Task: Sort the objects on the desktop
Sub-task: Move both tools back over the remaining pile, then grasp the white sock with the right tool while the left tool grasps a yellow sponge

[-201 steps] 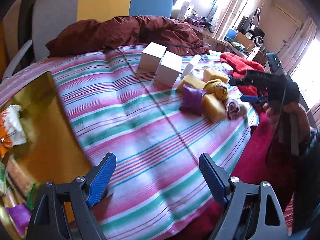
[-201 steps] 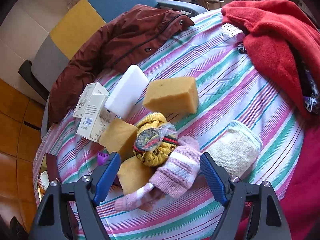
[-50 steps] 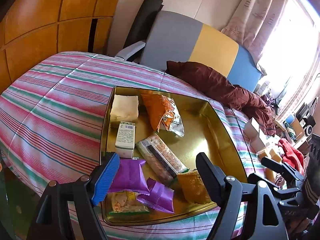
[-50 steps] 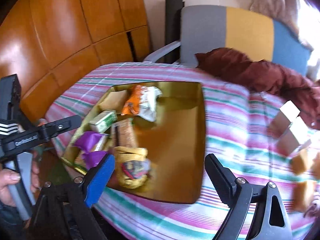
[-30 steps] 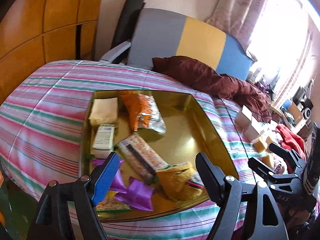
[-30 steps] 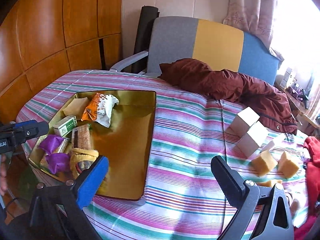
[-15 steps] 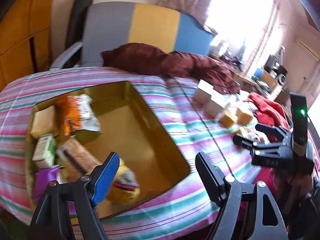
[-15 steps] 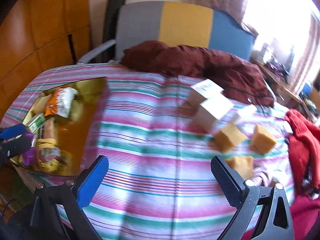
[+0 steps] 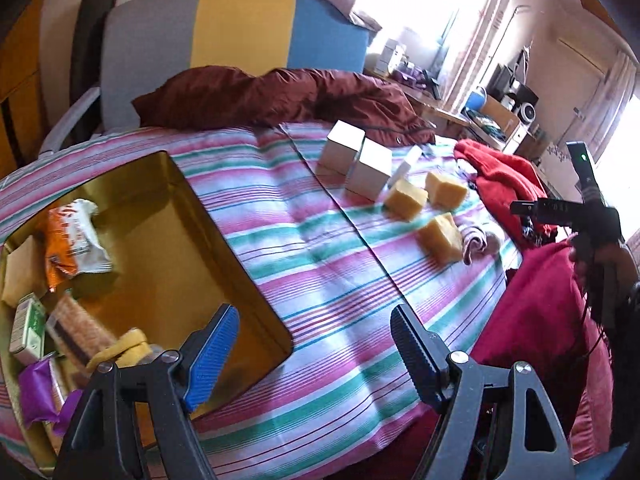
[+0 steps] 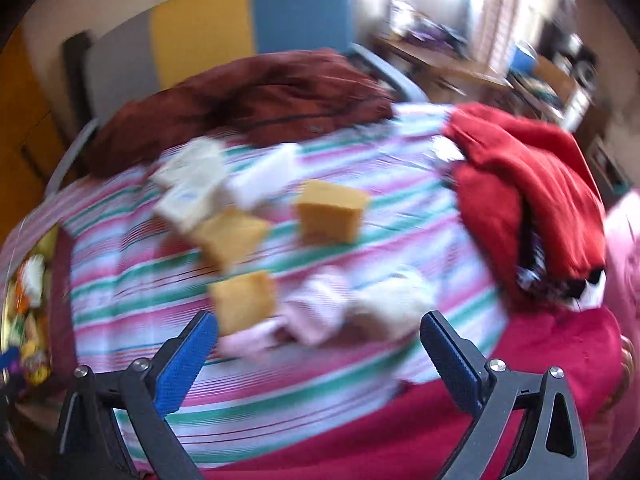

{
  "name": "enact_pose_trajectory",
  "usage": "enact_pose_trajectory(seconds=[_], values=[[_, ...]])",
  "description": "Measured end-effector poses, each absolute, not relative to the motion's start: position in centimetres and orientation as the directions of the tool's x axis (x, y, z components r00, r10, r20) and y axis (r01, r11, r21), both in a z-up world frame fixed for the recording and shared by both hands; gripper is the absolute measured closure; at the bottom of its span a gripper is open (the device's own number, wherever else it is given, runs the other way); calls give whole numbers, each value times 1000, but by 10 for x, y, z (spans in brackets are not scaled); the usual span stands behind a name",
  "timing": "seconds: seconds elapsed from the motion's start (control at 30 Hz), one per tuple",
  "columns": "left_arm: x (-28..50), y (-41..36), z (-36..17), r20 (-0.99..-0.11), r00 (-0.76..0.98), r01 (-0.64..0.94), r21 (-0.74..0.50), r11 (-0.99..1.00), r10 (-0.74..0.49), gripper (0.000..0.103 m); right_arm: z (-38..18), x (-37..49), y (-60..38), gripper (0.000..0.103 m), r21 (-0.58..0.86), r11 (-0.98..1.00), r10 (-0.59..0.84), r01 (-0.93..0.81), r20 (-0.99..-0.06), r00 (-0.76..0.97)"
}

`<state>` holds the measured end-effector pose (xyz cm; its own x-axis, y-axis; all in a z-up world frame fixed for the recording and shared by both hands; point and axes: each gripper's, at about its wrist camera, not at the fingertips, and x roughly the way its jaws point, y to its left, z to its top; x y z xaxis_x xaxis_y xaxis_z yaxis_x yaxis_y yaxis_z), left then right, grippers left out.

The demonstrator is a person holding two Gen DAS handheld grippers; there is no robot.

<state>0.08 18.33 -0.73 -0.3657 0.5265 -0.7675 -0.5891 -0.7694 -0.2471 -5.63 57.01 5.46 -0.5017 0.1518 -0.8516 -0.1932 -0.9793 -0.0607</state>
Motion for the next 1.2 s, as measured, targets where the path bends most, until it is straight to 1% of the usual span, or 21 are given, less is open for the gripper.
enact_pose_trajectory(seconds=[0.13, 0.2, 0.27, 0.3, 0.37, 0.47, 0.53, 0.6, 0.7, 0.77, 0.8, 0.83, 0.87, 0.9, 1.0, 1.1, 1.2], values=[[-2, 200, -12, -780, -322, -613, -260, -746, 536, 24, 41, -72, 591, 8, -95, -982, 156, -162, -894, -420], [-3, 209, -14, -788, -295, -622, -271, -735, 541, 24, 33, -81, 599, 15, -98, -983, 150, -153, -914, -376], [-4, 217, -18, -795, -272, -625, -282, -728, 542, 24, 28, -88, 610, 18, -93, -978, 155, -185, -924, -351], [-4, 222, -20, -801, -261, -631, -281, -723, 539, 24, 26, -90, 614, 22, -94, -976, 158, -196, -926, -344], [-4, 230, -23, -808, -248, -642, -276, -716, 534, 24, 20, -98, 618, 28, -129, -971, 187, -199, -932, -311], [-3, 246, -27, -817, -220, -664, -274, -695, 533, 24, 8, -111, 611, 28, -183, -980, 196, -79, -952, -235], [-4, 257, -30, -822, -201, -676, -276, -683, 532, 24, -2, -116, 603, 28, -230, -973, 226, 0, -956, -187], [-4, 267, -31, -825, -190, -687, -276, -673, 533, 24, -9, -121, 595, 21, -259, -964, 246, 62, -955, -165], [-2, 286, -34, -833, -178, -713, -258, -653, 524, 23, -18, -127, 589, 18, -309, -945, 292, 109, -945, -148], [-1, 300, -38, -843, -174, -733, -234, -639, 509, 23, -23, -132, 588, 17, -297, -947, 281, 124, -950, -135], [-1, 305, -41, -848, -174, -740, -224, -634, 501, 23, -26, -133, 588, 20, -288, -948, 273, 133, -954, -120], [-2, 311, -44, -854, -170, -746, -214, -630, 492, 23, -26, -133, 587, 24, -279, -950, 262, 142, -957, -124], [-4, 317, -49, -861, -164, -751, -208, -627, 482, 23, -24, -133, 585, 34, -260, -953, 240, 156, -962, -133], [-5, 323, -53, -866, -158, -753, -206, -625, 475, 23, -23, -132, 584, 40, -240, -956, 219, 166, -966, -137], [-10, 341, -63, -875, -151, -761, -194, -619, 461, 23, -18, -132, 583, 44, -237, -957, 213, 164, -965, -153], [-6, 355, -61, -859, -216, -796, -120, -593, 464, 24, -8, -134, 586, 45, -229, -966, 204, 121, -960, -189], [1, 375, -57, -839, -244, -853, -52, -519, 486, 24, 6, -137, 601, 45, -162, -986, 150, 34, -959, -240]])
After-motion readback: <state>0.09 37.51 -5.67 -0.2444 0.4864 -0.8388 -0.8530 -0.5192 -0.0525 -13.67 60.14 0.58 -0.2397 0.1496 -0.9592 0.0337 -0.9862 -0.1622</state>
